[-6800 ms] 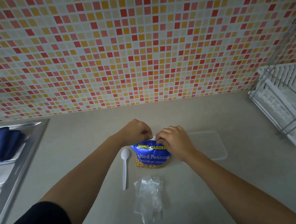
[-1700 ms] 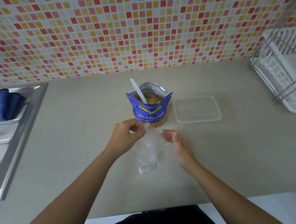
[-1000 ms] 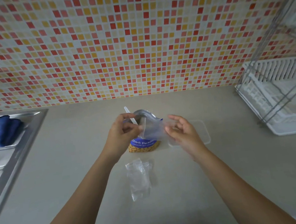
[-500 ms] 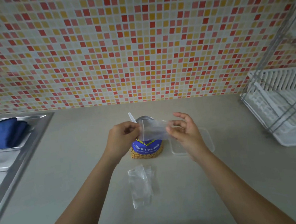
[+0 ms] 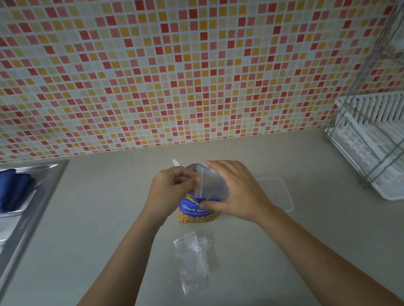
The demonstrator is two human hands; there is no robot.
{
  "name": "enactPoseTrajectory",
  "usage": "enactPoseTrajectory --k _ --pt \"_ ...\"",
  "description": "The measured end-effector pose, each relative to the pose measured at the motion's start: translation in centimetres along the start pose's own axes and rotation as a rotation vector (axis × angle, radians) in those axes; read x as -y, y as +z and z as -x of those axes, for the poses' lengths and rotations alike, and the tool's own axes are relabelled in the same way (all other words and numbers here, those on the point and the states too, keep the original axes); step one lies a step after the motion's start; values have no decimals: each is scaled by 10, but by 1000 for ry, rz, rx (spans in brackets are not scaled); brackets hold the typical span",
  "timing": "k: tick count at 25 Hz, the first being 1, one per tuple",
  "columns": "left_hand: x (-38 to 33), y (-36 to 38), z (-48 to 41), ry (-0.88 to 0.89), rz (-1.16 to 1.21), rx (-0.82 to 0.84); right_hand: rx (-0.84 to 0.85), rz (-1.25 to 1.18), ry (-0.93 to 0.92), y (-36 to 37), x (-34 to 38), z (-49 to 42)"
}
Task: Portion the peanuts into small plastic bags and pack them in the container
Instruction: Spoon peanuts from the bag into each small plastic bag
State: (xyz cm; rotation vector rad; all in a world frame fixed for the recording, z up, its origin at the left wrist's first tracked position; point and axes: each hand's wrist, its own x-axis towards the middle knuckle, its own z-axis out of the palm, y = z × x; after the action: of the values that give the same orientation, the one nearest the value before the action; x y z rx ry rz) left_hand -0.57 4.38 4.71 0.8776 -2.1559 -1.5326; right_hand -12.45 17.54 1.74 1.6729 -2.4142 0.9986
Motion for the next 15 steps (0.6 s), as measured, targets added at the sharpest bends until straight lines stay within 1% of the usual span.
enactPoseTrajectory --k 5,8,10,11,13,14,15 --pt "4 3 -6 -31 49 -15 -52 -31 -23 3 0 -6" --pt "6 2 -7 -45 60 32 -63 -123 -22 5 1 -6" --pt "3 0 -7 -20 68 69 -69 -233 29 5 0 -6" --pt "2 -2 -10 12 42 18 -73 -287 66 4 -2 -6" --pt "5 -9 -28 51 -115 -232 -80 -360 132 4 -5 -6" --pt "7 -14 -40 28 -212 -327 -76 -376 157 5 -7 -6" --pt "9 -18 -51 -19 -303 -342 -64 -385 182 5 -9 -6"
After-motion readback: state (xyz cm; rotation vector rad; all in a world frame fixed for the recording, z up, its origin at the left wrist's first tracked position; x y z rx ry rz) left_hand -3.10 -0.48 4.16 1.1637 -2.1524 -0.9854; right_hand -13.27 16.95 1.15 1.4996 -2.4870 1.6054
